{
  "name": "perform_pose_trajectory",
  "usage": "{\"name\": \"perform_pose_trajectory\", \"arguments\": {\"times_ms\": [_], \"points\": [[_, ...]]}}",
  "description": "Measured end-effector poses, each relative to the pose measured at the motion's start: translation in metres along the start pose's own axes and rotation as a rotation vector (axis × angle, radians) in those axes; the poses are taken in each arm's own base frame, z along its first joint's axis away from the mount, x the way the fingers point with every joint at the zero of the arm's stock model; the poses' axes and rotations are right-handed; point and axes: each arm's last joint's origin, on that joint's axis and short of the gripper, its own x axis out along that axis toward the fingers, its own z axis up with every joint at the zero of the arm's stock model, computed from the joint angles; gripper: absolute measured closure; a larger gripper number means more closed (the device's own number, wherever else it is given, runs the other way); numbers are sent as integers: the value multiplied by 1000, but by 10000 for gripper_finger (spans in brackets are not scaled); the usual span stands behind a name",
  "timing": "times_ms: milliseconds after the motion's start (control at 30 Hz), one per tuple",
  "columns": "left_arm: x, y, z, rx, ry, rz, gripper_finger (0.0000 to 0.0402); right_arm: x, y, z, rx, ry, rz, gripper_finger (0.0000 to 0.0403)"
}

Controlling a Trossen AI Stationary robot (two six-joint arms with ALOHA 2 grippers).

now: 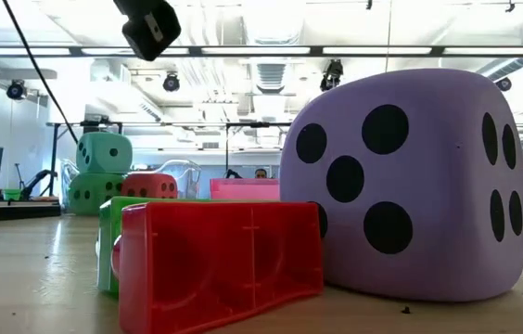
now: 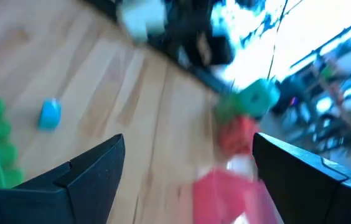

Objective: Pick & Place Toys
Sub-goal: Put the small light blue game piece into the white bin

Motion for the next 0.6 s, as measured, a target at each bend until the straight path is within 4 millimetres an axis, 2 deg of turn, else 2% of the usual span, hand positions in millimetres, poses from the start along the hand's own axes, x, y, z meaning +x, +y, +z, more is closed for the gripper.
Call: {"name": "perform_pose_trajectory", "arguments": {"times_ms": [133,233,333,500,600], "points": [[-1,5,5,-117,-30,10,312,-5,-2,16,17,-119,-15,58],[0,11,8,-162,-39,9,312,-6,-6,23,33,-178,68,58],[-1,16,11,-180,-28,-18,312,-5,-11,28,33,-210,128,58],[-3,20,15,-185,-34,-50,312,-3,-26,33,32,-229,118,58],[-3,22,16,-187,-41,-49,312,7,-33,34,41,-245,154,58]]}}
